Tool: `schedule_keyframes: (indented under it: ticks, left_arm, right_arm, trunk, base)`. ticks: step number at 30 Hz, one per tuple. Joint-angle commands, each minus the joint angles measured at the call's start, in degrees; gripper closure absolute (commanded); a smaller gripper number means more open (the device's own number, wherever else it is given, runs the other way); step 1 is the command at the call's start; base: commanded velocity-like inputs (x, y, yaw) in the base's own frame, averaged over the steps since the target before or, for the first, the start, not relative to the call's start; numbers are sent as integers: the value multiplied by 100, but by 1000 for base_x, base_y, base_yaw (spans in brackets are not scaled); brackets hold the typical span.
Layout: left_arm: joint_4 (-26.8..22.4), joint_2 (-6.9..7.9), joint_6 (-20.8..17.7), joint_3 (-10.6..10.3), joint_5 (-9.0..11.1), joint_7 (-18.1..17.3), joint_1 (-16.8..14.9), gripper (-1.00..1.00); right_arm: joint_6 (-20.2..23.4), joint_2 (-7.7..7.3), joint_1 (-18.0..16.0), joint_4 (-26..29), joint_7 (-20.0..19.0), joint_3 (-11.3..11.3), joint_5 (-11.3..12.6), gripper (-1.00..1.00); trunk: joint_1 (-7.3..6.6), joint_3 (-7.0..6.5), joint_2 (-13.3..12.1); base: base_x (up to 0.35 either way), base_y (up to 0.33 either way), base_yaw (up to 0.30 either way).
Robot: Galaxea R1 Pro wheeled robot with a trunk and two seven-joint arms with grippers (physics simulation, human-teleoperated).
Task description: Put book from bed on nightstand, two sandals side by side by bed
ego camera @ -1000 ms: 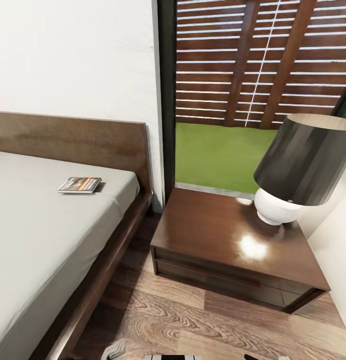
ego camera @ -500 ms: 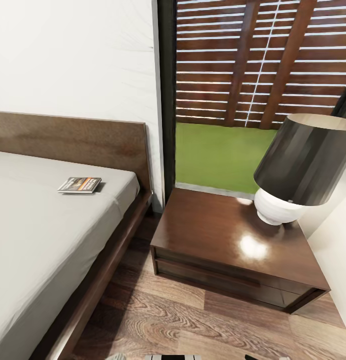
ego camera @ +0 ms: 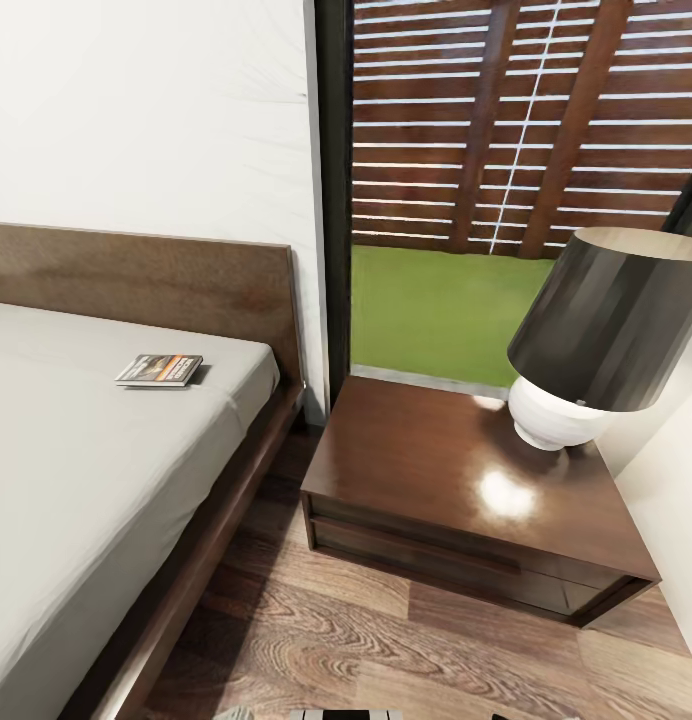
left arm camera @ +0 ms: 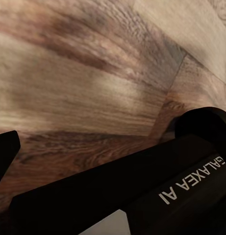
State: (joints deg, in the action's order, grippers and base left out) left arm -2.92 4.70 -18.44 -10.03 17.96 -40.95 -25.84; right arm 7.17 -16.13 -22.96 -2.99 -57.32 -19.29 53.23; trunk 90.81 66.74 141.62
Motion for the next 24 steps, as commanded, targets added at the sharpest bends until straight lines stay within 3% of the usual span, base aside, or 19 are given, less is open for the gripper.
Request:
schedule_keyframes:
  ticks: [1,24]
  left_arm:
    - [-7,1,-46,-44,60,-10,-1,-100]
    - [-7,-66,-46,-44,52,-10,0,-100]
  right_arm:
    - [58,1,-7,-16,-7,-27,64,-100]
    - [57,7,-7,-10,145,-61,13,-100]
  trunk:
    - [-1,4,2]
    - [-1,4,2]
  base:
    - [0,0,0]
    - [0,0,0]
